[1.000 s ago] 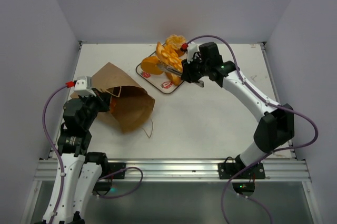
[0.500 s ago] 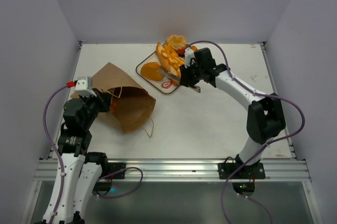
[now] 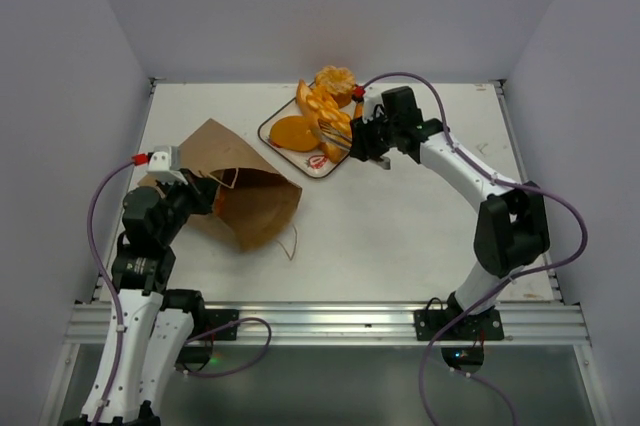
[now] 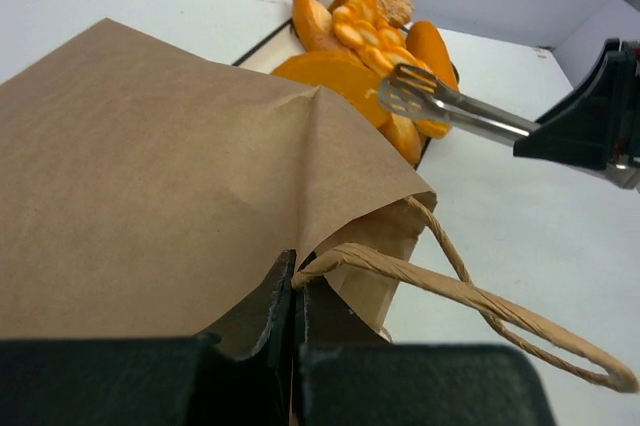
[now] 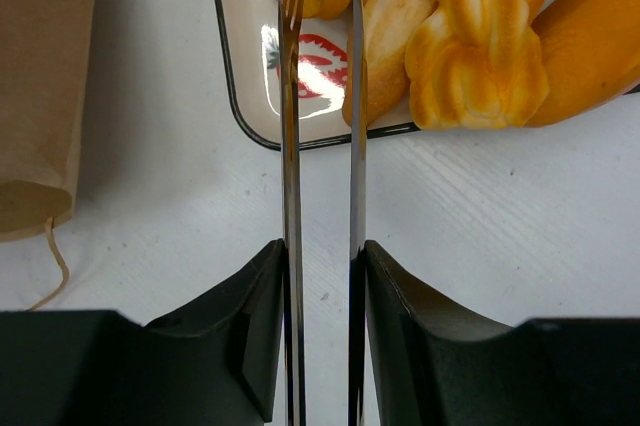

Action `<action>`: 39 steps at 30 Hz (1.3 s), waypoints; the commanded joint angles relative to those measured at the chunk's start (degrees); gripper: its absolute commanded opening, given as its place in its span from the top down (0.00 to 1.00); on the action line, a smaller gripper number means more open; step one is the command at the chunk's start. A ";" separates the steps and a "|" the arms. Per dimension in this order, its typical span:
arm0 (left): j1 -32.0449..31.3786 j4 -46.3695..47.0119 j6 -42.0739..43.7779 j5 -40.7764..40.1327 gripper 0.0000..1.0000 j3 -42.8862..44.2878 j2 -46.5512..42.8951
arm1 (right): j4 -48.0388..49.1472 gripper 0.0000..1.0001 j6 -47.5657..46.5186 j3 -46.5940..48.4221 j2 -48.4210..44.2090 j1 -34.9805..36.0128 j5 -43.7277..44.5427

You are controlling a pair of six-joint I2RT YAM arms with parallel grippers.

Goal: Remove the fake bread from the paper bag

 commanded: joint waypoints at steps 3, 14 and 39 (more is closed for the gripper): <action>0.11 2.60 0.91 9.69 1.00 -1.99 3.00 | 1.40 0.61 -0.49 0.29 -5.18 -0.67 -2.83; 0.11 0.22 3.36 13.92 1.00 -3.14 3.52 | -0.87 0.62 -8.10 -2.87 -16.42 -0.94 -9.58; 0.11 -13.32 -2.08 -0.84 0.96 3.54 3.53 | -10.21 0.65 -34.33 -17.20 -29.19 37.18 4.45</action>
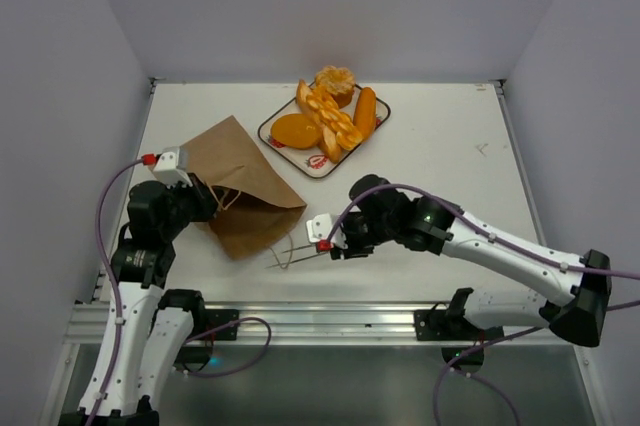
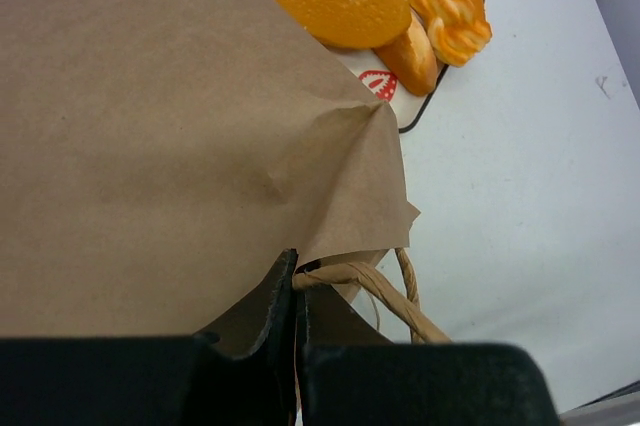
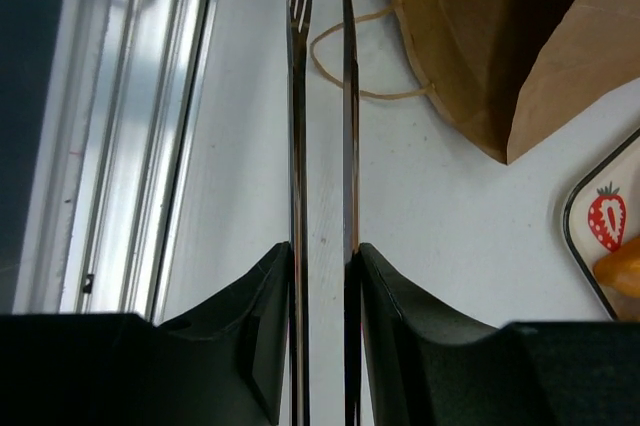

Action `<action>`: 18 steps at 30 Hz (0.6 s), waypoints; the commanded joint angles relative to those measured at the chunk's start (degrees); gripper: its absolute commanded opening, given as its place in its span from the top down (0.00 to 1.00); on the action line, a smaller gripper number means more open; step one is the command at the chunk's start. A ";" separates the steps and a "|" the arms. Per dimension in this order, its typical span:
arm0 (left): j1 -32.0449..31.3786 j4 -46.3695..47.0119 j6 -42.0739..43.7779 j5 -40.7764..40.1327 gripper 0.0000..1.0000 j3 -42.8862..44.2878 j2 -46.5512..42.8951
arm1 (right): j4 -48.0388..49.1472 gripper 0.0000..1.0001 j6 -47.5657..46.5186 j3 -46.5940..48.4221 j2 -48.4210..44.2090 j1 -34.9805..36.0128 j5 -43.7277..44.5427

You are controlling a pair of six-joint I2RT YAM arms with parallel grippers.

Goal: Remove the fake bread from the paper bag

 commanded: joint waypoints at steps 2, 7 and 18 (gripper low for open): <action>0.11 -4.09 -3.09 -3.47 0.96 1.64 -0.08 | 10.18 0.65 3.49 0.81 4.72 5.64 14.42; 0.11 -3.48 -4.41 -2.50 0.95 0.76 0.01 | 15.19 0.66 3.77 4.77 12.29 10.04 26.72; 0.11 -1.98 -5.46 0.84 0.94 -1.61 -1.22 | 29.25 0.66 -8.00 4.25 19.41 18.13 41.33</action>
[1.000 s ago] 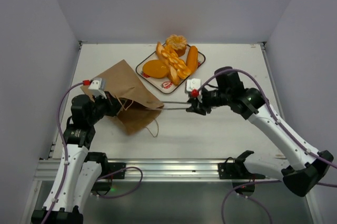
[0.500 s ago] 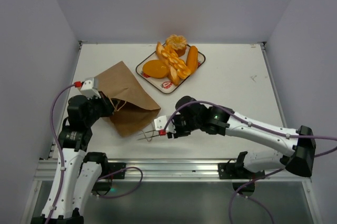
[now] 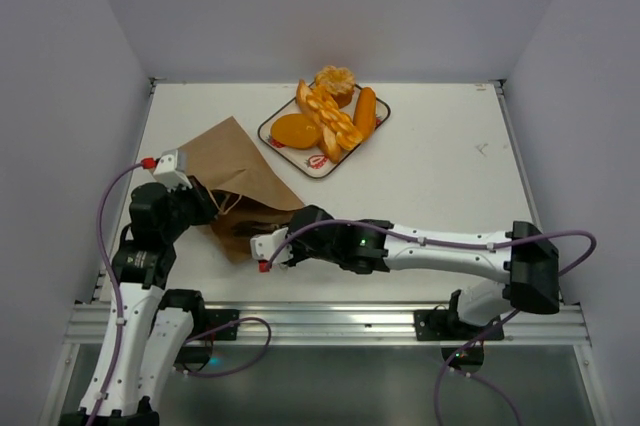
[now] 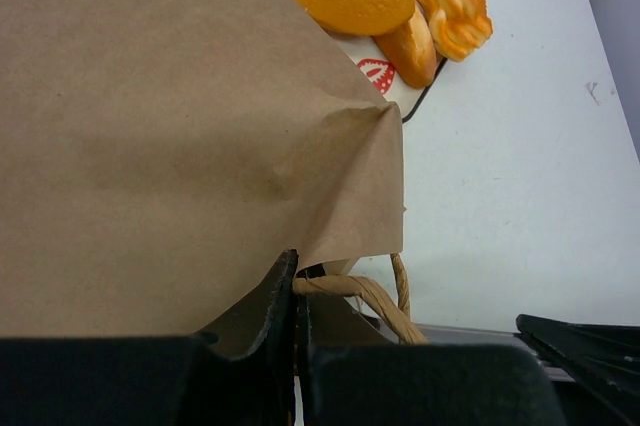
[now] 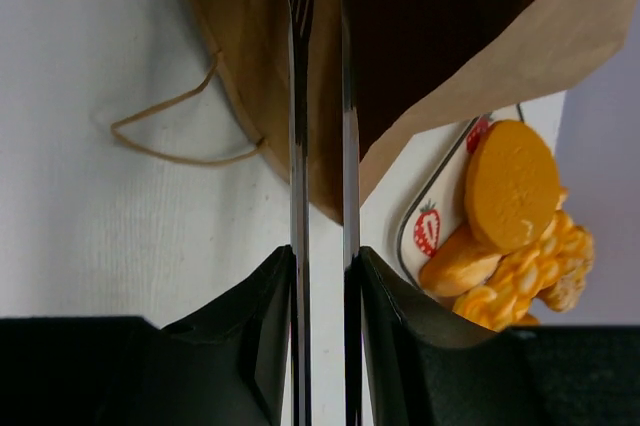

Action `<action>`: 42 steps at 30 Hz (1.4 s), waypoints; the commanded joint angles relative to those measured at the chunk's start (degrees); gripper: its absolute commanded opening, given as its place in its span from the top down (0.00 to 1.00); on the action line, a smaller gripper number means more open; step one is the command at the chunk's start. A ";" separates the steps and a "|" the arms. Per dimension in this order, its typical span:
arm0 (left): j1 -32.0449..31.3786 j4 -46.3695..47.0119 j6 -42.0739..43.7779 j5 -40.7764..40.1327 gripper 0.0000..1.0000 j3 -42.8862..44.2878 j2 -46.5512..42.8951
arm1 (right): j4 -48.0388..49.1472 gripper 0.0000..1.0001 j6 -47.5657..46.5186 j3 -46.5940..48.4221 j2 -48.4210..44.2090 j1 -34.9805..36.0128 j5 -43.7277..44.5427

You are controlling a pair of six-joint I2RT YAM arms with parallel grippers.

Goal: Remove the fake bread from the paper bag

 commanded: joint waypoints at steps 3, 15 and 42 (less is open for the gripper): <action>0.11 0.47 -2.87 2.92 0.94 -1.55 -1.24 | 13.60 0.65 -8.72 -0.28 5.08 5.16 11.46; 0.19 -0.06 -4.01 3.01 0.95 0.38 -2.13 | 29.43 0.60 -19.37 -1.69 16.51 7.10 20.62; 0.11 -0.93 -4.28 4.77 0.95 1.88 -1.68 | 29.10 0.53 -15.07 5.77 24.96 2.44 18.17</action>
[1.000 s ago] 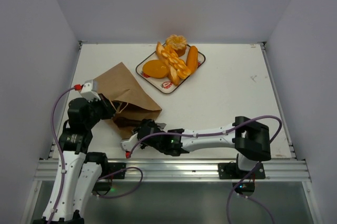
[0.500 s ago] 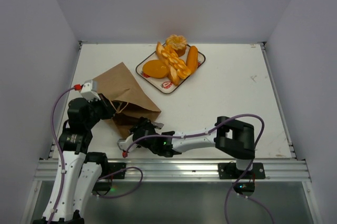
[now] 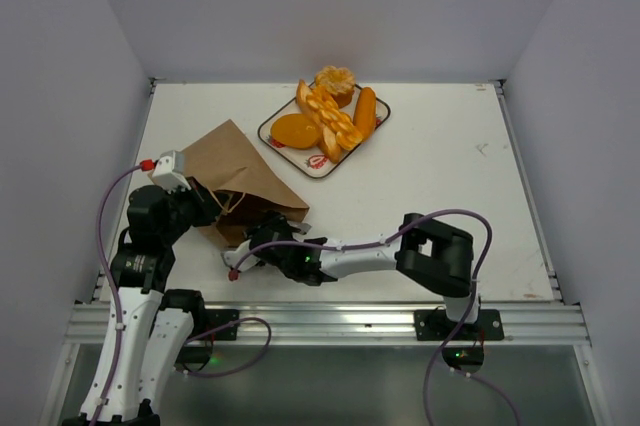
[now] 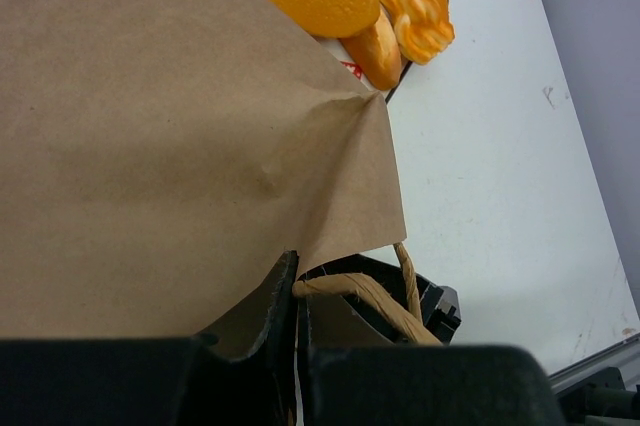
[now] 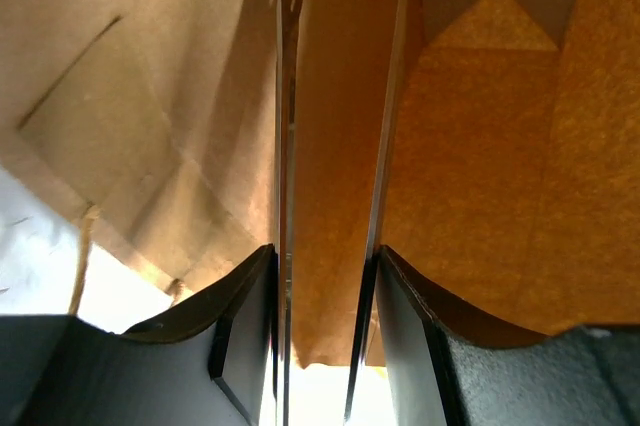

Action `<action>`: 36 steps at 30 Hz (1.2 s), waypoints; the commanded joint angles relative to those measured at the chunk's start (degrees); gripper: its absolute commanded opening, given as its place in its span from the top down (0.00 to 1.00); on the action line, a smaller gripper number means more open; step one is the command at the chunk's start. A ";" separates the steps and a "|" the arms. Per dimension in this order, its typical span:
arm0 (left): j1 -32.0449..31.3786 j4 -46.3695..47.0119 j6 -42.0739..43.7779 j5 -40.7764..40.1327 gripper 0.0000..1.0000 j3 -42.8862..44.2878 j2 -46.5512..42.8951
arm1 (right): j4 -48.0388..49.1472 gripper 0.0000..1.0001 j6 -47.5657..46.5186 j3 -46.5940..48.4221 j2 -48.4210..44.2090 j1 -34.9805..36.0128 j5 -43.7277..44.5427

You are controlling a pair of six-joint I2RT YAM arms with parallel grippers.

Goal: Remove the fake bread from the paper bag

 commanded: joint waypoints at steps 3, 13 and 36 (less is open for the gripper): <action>0.11 -2.57 -0.23 1.10 0.95 1.81 -0.35 | -1.08 0.53 2.36 3.31 -2.69 -1.80 -3.02; -0.42 -7.50 0.82 -1.36 0.96 4.09 -0.62 | -2.13 0.53 3.06 5.15 -0.77 -2.33 -4.08; -0.51 -4.78 -3.13 5.49 0.96 4.45 0.70 | 2.70 0.54 2.18 7.70 5.22 -2.33 -1.18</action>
